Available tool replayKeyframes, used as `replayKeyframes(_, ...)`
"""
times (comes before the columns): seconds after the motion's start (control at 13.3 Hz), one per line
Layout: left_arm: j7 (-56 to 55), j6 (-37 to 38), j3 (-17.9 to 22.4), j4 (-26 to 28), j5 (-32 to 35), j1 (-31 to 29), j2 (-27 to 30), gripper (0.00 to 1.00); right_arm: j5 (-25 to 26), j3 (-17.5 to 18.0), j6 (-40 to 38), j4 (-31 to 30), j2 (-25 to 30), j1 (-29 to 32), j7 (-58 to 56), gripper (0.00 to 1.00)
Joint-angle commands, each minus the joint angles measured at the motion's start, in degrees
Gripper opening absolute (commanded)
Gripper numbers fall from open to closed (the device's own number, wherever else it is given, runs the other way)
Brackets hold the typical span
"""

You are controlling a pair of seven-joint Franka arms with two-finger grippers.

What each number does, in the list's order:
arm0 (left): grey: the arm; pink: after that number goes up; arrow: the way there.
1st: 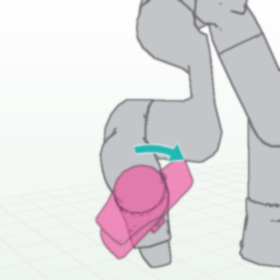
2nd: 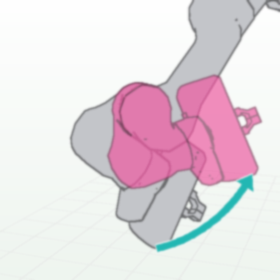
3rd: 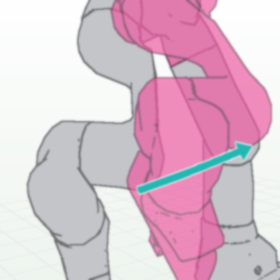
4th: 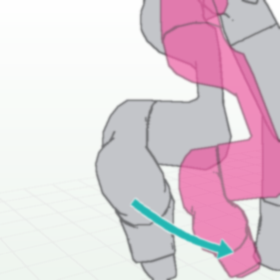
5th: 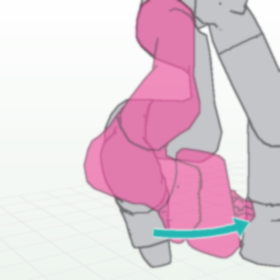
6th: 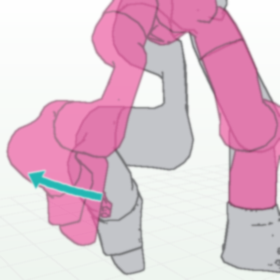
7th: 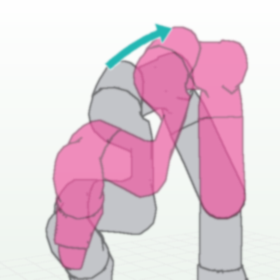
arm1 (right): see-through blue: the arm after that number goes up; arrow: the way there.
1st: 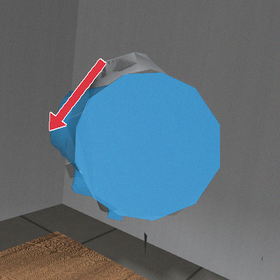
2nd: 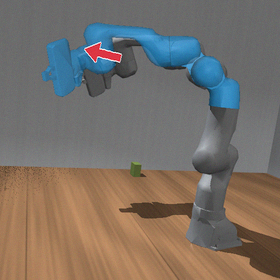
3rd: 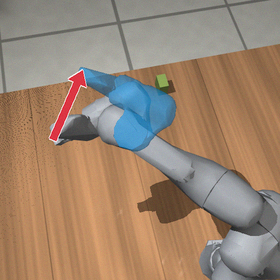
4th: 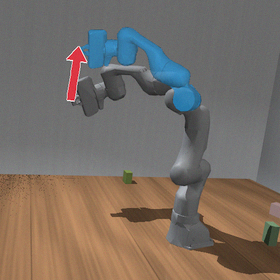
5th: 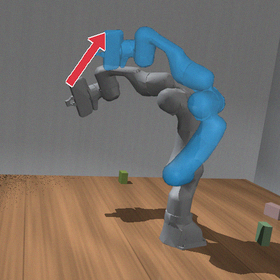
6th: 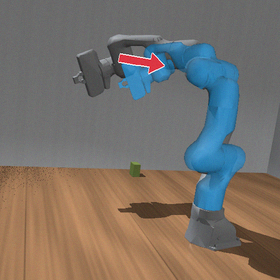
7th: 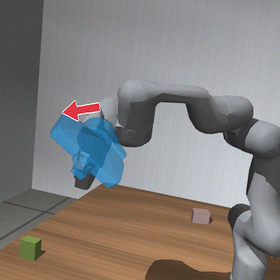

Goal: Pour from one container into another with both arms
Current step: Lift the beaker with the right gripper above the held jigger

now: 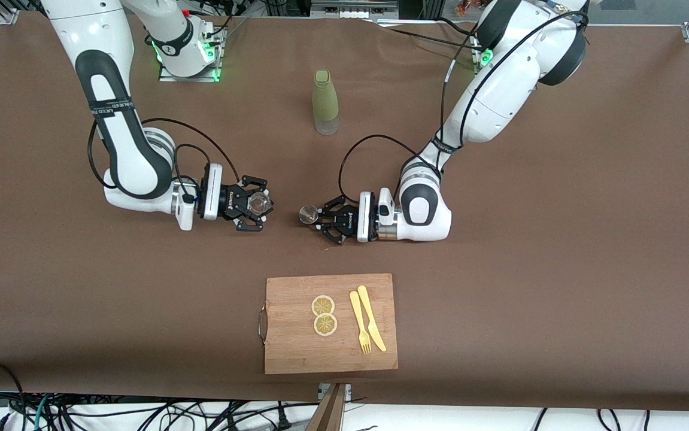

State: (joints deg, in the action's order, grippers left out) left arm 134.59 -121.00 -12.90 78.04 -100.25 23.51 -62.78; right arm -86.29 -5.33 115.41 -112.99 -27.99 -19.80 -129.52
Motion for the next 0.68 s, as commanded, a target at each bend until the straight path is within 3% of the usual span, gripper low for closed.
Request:
replayKeyframes(0.0, 2.52, -1.60, -0.54, -1.58, -2.58, 0.75, -0.85, 0.00, -0.90, -0.73, 2.01, 0.14, 1.19, -1.73, 2.86, 0.00)
replayKeyframes(0.6, 2.34, -2.22, -0.72, -3.42, -3.99, 1.63, -0.85, 0.00, -0.11, -0.73, 7.20, 3.48, 1.10, -4.45, 10.51, 0.00)
